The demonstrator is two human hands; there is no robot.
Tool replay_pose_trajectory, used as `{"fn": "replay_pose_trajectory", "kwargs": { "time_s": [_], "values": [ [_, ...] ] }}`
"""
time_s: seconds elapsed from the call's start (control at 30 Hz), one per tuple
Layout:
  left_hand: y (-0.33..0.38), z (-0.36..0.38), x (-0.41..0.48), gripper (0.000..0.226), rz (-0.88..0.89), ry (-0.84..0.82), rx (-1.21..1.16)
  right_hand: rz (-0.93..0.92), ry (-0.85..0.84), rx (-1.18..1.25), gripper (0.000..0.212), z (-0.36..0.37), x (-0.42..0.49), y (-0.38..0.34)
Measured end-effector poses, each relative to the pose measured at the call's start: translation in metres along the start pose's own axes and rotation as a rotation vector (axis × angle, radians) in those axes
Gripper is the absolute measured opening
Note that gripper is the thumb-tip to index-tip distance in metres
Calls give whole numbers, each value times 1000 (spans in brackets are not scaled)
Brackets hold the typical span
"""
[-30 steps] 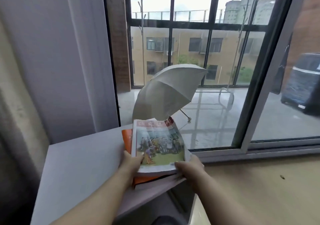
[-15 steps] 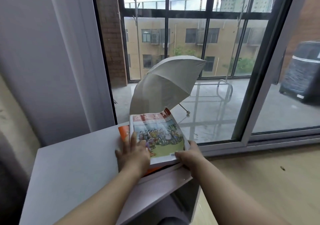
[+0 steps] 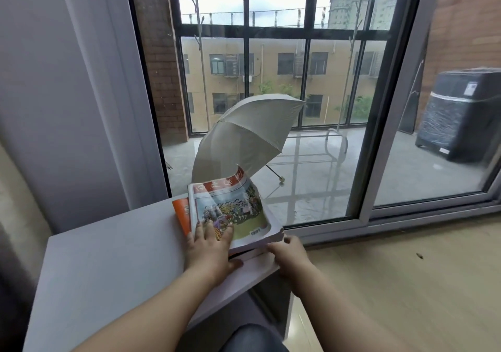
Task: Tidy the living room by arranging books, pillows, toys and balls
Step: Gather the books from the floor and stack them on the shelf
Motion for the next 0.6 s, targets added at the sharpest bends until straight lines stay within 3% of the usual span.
{"fn": "replay_pose_trajectory", "kwargs": {
  "time_s": [0.07,0.17,0.33,0.5,0.6],
  "values": [
    [4,-1,-5,77,-24,-13,-12,10,2,0,14,-9,-11,3],
    [20,-5,-15,71,-4,-4,-2,37,-27,-4,20,-19,-26,10],
    [118,-14,-53,69,487,112,44,56,113,35,28,-87,-54,25],
    [204,-19,-88,51,631,118,-140,59,279,55,28,-175,-94,38],
    [253,-13,-109,44,660,68,-248,76,389,82,17,-230,-123,52]
  ]
}}
Point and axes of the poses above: each hand's wrist, its own x-axis towards the middle knuckle, its own z-axis out of the palm, y = z × x, the point moved 9 cm from there along x, towards the middle knuckle, and after that the axes turned 6 degrees about -x, right-handed, at the moved point
